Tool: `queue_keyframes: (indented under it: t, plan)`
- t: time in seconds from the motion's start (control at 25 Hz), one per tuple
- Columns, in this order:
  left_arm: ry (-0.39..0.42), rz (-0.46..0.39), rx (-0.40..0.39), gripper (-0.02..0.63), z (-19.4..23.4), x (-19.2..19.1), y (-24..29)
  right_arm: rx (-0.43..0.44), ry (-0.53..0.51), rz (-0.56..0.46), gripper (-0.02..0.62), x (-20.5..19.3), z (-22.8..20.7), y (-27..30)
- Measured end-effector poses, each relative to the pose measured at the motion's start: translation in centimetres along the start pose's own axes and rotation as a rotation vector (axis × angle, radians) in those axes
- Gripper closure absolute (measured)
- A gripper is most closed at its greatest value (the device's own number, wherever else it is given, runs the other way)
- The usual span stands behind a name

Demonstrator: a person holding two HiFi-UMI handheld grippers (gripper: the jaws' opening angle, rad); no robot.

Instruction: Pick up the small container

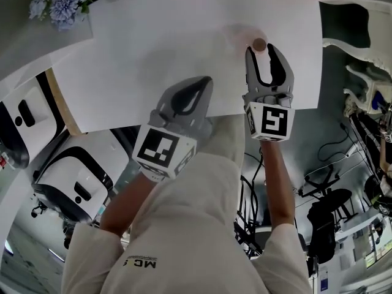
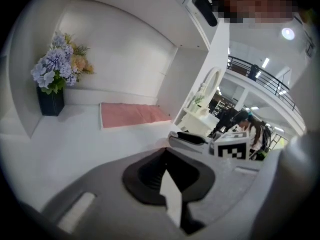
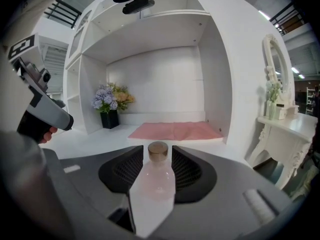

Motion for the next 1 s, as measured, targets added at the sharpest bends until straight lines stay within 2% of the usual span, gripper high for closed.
queue_keyframes:
  t: [0.36,0.44,0.6,0.88,1.0]
  plan:
    - [-0.013,0.008,0.007,0.606,0.9,-1.0,0.9,0.009,-0.022,-0.001,0.422,-1.2,0.1,1.5]
    - [-0.016,0.013,0.004,0.606,0.8,-1.2,0.9,0.002,-0.016,-0.012,0.456,-1.3,0.0,1.6]
    - [-0.015,0.022,0.001,0.606,1.1,-1.3,0.9,-0.01,-0.023,-0.032,0.464,-1.5,0.1,1.7]
    - [-0.011,0.033,-0.008,0.604,1.5,-1.5,1.0,-0.02,0.002,-0.038,0.468,-1.5,0.2,1.7]
    - [-0.009,0.036,-0.012,0.606,1.3,-1.6,1.0,0.002,0.012,-0.031,0.468,-1.5,0.2,1.6]
Point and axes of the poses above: the fingertips, and each gripper's own axes: y forward along the fingers, z to its left, x out of its top, the point moved 9 cm from there along -y, backward along the fingers, and after that the axes turned 2 degrees about -x, right-handed, at the moved point
